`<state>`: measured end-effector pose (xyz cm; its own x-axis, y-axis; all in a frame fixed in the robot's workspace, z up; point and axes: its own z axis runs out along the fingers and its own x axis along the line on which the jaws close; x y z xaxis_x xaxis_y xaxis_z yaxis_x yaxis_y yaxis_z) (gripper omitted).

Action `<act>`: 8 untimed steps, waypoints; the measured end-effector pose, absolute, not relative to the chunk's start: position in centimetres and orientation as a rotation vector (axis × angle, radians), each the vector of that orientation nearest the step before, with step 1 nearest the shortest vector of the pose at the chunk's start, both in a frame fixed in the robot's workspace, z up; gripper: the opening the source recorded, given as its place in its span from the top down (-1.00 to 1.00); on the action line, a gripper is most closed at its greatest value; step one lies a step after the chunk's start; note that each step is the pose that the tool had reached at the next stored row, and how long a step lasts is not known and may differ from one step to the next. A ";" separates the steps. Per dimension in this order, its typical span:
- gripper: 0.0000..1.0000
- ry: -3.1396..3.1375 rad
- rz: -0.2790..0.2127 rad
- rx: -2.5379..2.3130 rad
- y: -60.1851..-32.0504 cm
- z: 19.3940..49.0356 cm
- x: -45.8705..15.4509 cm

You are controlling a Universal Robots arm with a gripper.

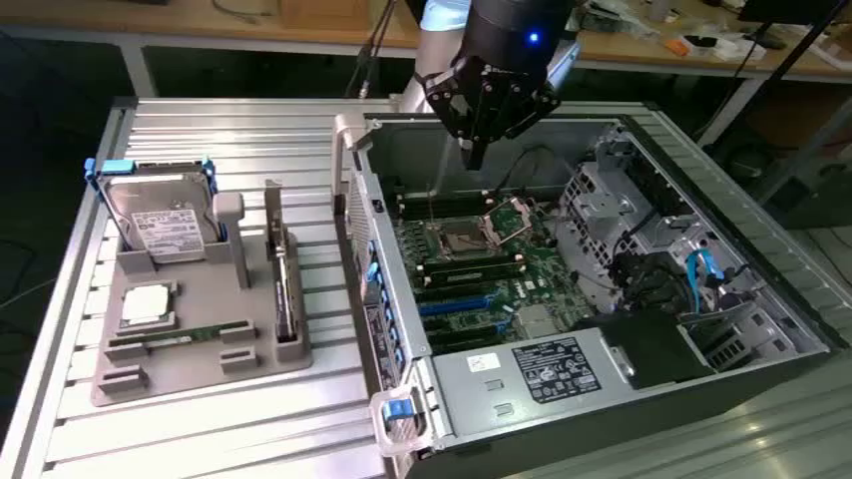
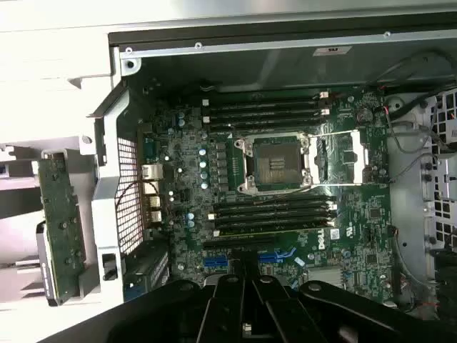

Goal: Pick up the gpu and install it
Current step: 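Reach for the gpu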

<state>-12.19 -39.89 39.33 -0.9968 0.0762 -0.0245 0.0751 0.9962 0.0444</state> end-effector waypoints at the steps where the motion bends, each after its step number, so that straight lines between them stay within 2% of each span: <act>1: 0.79 3.113 0.068 0.118 -39.9 39.3 -12.2; 8: 0.79 3.111 0.068 0.118 -39.9 39.3 -14.0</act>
<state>-14.02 -39.90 39.33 -0.9968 0.0762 -0.0257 0.0751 0.9962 0.0444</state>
